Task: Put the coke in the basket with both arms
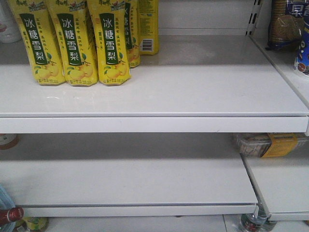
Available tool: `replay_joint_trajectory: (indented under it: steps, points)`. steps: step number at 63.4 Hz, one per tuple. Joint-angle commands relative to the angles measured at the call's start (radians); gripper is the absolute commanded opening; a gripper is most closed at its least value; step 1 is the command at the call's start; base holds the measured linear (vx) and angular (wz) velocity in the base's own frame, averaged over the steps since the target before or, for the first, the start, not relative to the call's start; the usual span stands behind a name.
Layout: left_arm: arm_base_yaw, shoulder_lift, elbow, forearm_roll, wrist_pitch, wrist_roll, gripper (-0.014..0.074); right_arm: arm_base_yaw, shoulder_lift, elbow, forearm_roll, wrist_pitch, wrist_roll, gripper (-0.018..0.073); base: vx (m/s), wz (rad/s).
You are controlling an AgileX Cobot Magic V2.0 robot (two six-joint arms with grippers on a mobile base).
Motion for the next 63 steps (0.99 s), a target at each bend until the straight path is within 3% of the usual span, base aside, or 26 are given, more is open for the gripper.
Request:
replay_joint_trajectory:
  steps: [1,13,21,25,35,41,50,63]
  points:
    - [0.001,-0.02,-0.004,0.038,-0.161,0.03,-0.0006,-0.008,-0.02,0.011,-0.08,-0.122,-0.013,-0.0005,0.0,0.0]
    - [0.001,-0.02,-0.004,0.038,-0.161,0.03,-0.0006,-0.008,-0.02,0.011,-0.091,-0.16,-0.013,-0.0005,0.0,0.0]
    - [0.001,-0.02,-0.004,0.038,-0.161,0.03,-0.0006,-0.008,-0.02,0.011,-0.02,-0.167,-0.039,-0.0005,0.0,0.0]
    - [0.001,-0.02,-0.004,0.038,-0.161,0.03,-0.0006,-0.008,-0.019,0.011,0.061,-0.166,-0.099,-0.0005,0.0,0.0]
    - [0.001,-0.02,-0.004,0.038,-0.161,0.03,-0.0006,-0.017,-0.019,0.011,0.256,-0.2,-0.374,-0.0005,0.0,0.0]
    - [0.001,-0.02,-0.004,0.038,-0.161,0.03,-0.0006,-0.061,-0.019,0.011,0.327,-0.24,-0.435,-0.0005,0.0,0.0]
    - [0.001,-0.02,-0.004,0.038,-0.161,0.03,-0.0006,-0.126,-0.019,0.011,0.307,-0.253,-0.413,-0.0005,0.0,0.0]
    - [0.001,-0.02,-0.004,0.038,-0.161,0.03,-0.0006,-0.122,-0.019,0.011,0.298,-0.243,-0.416,-0.0005,0.0,0.0]
